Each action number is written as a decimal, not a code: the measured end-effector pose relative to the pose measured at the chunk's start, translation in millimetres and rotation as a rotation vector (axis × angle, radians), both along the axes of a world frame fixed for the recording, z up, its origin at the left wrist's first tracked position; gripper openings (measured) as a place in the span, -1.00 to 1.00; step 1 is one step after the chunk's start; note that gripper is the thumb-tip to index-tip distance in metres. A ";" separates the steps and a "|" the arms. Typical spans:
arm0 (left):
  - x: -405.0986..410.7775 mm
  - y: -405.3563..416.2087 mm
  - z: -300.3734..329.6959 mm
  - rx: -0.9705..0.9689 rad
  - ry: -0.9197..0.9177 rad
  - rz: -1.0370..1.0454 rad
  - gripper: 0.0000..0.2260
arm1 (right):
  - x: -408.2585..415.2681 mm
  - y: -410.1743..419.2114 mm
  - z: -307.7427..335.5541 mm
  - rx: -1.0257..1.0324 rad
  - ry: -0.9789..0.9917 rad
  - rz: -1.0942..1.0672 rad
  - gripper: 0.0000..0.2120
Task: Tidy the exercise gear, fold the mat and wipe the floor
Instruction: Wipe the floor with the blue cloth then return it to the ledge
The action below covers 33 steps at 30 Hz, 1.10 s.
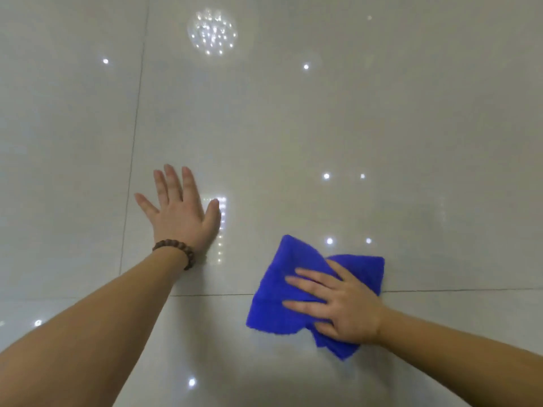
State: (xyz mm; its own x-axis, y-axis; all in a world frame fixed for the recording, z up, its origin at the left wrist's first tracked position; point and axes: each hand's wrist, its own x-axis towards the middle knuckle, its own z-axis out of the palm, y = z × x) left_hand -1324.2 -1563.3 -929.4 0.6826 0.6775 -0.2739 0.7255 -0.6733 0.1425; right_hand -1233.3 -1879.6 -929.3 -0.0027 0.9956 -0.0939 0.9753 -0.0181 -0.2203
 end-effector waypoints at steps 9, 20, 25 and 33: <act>54.3 -166.2 -11.4 -0.024 -0.003 -0.727 -0.22 | 239.5 -4.8 -7.8 -0.015 -0.075 -1.250 -0.56; 58.9 -167.4 -3.6 0.020 0.122 -0.734 -0.22 | -108.7 -144.1 11.0 -0.148 -0.056 -0.757 -0.43; 57.7 -170.7 -4.4 0.051 0.087 -0.732 -0.22 | 2.4 -180.3 -9.4 -0.043 -0.087 -0.995 -0.49; 55.8 -174.0 -7.9 0.092 0.032 -0.723 -0.21 | 88.2 -193.0 -7.9 0.066 -0.185 -1.572 -0.53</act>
State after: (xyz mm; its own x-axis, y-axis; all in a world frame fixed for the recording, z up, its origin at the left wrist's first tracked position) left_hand -1268.4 -1737.2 -937.3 0.9608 0.0819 -0.2649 0.0980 -0.9940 0.0481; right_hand -1145.1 -2072.6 -937.3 0.9978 -0.0038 0.0659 0.0059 -0.9892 -0.1464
